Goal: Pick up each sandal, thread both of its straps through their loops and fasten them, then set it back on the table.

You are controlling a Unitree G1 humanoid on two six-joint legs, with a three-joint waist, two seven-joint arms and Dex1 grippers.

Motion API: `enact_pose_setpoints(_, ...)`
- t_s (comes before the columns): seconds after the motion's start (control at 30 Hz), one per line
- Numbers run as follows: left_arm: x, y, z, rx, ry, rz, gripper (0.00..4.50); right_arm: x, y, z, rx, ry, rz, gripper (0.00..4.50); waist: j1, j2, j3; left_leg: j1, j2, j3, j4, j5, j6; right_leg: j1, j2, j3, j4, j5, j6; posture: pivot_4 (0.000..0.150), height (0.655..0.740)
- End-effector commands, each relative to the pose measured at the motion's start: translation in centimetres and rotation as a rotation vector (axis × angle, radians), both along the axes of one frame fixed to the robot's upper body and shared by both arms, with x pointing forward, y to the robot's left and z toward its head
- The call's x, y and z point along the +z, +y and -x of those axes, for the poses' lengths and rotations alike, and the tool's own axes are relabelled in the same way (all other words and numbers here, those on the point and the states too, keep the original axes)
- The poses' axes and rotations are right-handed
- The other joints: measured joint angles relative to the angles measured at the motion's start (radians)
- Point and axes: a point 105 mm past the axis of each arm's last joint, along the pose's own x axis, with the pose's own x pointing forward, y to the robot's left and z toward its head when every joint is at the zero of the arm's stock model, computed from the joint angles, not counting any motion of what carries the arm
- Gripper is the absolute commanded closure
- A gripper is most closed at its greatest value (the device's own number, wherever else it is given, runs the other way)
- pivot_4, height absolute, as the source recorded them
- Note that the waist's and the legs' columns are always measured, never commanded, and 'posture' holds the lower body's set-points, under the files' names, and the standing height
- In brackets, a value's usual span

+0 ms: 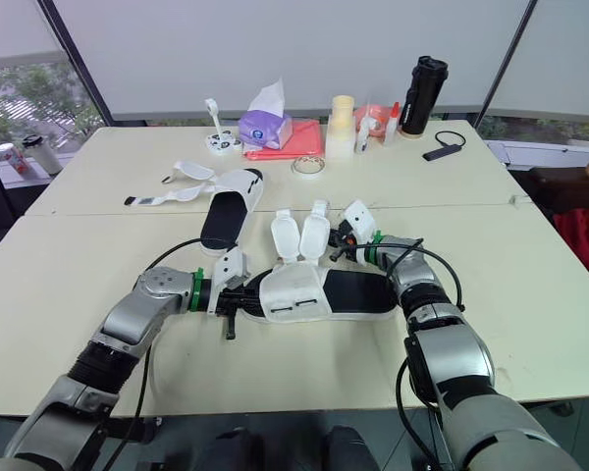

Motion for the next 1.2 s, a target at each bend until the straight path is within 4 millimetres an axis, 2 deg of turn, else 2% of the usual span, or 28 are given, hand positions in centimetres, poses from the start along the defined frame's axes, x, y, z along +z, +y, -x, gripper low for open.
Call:
enact_pose_setpoints(0.03, -1.1, -0.1, 0.5, -0.001, 0.044, -0.017, 4.5, 3.9, 0.2, -1.0, -0.012, -0.216, 0.046, 4.46, 0.0, 0.0, 0.0, 0.0, 0.0, 0.0, 0.0, 0.0, 0.0, 0.0, 0.0, 0.0, 0.0, 0.0, 0.0, 0.15, 0.74)
enact_pose_setpoints(0.13, -1.1, -0.3, 0.5, -0.007, 0.046, -0.014, 4.5, 8.3, 0.1, -1.2, -0.06, -0.58, 0.19, 4.46, 0.0, 0.001, 0.0, 0.0, 0.0, 0.0, 0.0, 0.0, 0.0, 0.0, 0.0, 0.0, 0.0, 0.0, 0.0, 0.15, 0.74)
enact_pose_setpoints(0.17, -1.2, -0.3, 0.5, -0.01, 0.048, -0.013, 4.5, 10.1, 0.2, -1.0, -0.073, -0.764, 0.3, 4.46, 0.001, 0.001, 0.0, -0.001, 0.0, 0.001, 0.0, 0.0, 0.0, -0.001, 0.0, 0.0, 0.0, 0.0, 0.0, 0.15, 0.74)
enact_pose_setpoints(0.27, -1.2, -0.5, 0.6, -0.016, 0.05, -0.011, 4.5, 13.8, 2.0, 1.1, -0.012, -1.229, 0.527, 4.46, 0.002, 0.001, 0.001, -0.003, -0.001, 0.001, 0.0, 0.0, 0.0, -0.004, -0.001, 0.001, 0.001, 0.0, 0.0, 0.15, 0.74)
enact_pose_setpoints(0.33, -1.2, -0.6, 0.6, -0.02, 0.053, -0.009, 4.5, 15.9, 3.5, 3.3, 0.055, -1.571, 0.644, 4.46, 0.001, 0.001, 0.001, -0.004, -0.001, 0.002, 0.0, 0.0, 0.0, -0.006, -0.001, 0.001, 0.001, 0.0, 0.0, 0.15, 0.74)
enact_pose_setpoints(0.43, -1.2, -0.6, 0.6, -0.021, 0.055, -0.006, 4.5, 16.4, 5.2, 7.3, 0.213, -1.995, 0.717, 4.46, 0.005, 0.001, 0.001, -0.005, -0.001, 0.002, -0.001, 0.004, -0.008, -0.009, -0.001, 0.002, 0.002, 0.0, -0.001, 0.15, 0.74)
enact_pose_setpoints(0.5, -1.1, -0.6, 0.7, -0.023, 0.058, -0.004, 4.5, 16.0, 5.7, 10.5, 0.315, -2.16, 0.643, 4.46, 0.01, 0.001, 0.0, -0.006, -0.004, 0.002, -0.001, 0.005, -0.009, -0.01, -0.001, 0.002, 0.002, -0.001, -0.001, 0.15, 0.74)
enact_pose_setpoints(0.63, -1.2, -0.7, 0.8, -0.031, 0.072, -0.002, 4.5, 14.1, 5.4, 15.9, 0.463, -2.332, 0.475, 4.46, 0.01, 0.001, 0.0, -0.007, -0.005, 0.002, -0.001, 0.004, -0.008, -0.009, -0.001, 0.003, 0.002, -0.001, -0.001, 0.15, 0.74)
enact_pose_setpoints(0.77, -1.1, -0.9, 0.8, -0.039, 0.081, 0.001, 4.5, 13.4, 4.4, 16.7, 0.477, -2.285, 0.494, 4.46, 0.005, 0.001, 0.0, -0.006, -0.005, 0.002, -0.001, 0.003, -0.005, -0.008, -0.001, 0.004, 0.002, -0.001, 0.0, 0.15, 0.74)
enact_pose_setpoints(0.87, -1.0, -1.0, 0.7, -0.046, 0.091, 0.005, 4.5, 14.2, 4.0, 16.2, 0.405, -2.241, 0.511, 3.63, 0.003, 0.001, 0.0, -0.004, -0.005, 0.002, -0.001, 0.003, -0.005, -0.006, -0.001, 0.004, 0.002, -0.001, -0.001, 0.15, 0.74)
enact_pose_setpoints(0.9, -1.0, -1.0, 0.8, -0.051, 0.092, 0.001, 4.5, 14.2, 4.1, 16.4, 0.405, -2.242, 0.512, 3.22, 0.004, 0.0, 0.0, -0.004, -0.005, 0.002, -0.001, 0.003, -0.005, -0.006, 0.0, 0.004, 0.002, -0.001, -0.001, 0.15, 0.74)
enact_pose_setpoints(1.03, -1.0, -0.8, 0.6, -0.052, 0.097, -0.003, 4.5, 14.2, 4.0, 17.5, 0.391, -2.252, 0.527, 1.17, 0.007, 0.0, 0.0, -0.004, -0.005, 0.001, -0.001, 0.003, -0.005, -0.005, 0.0, 0.004, 0.001, -0.001, 0.0, 0.15, 0.74)
enact_pose_setpoints(1.07, -1.0, -0.8, 0.6, -0.052, 0.098, -0.003, 4.5, 14.1, 3.8, 17.6, 0.385, -2.241, 0.539, 0.53, 0.006, 0.0, 0.0, -0.004, -0.005, 0.001, -0.001, 0.003, -0.004, -0.005, 0.0, 0.004, 0.001, -0.001, 0.0, 0.15, 0.74)
enact_pose_setpoints(1.1, -1.0, -0.8, 0.6, -0.052, 0.099, -0.002, 4.5, 14.1, 3.7, 17.6, 0.382, -2.234, 0.548, 0.17, 0.006, 0.0, 0.0, -0.004, -0.005, 0.001, -0.001, 0.003, -0.004, -0.005, 0.0, 0.004, 0.001, -0.001, 0.0, 0.15, 0.74)
enact_pose_setpoints(1.2, -1.0, -0.7, 0.6, -0.048, 0.1, -0.001, 4.5, 14.6, 1.1, 15.7, 0.253, -2.086, 0.663, 0.07, 0.008, 0.0, 0.0, -0.004, -0.004, 0.001, -0.001, 0.003, -0.004, -0.005, 0.0, 0.004, 0.001, -0.001, 0.0, 0.15, 0.74)
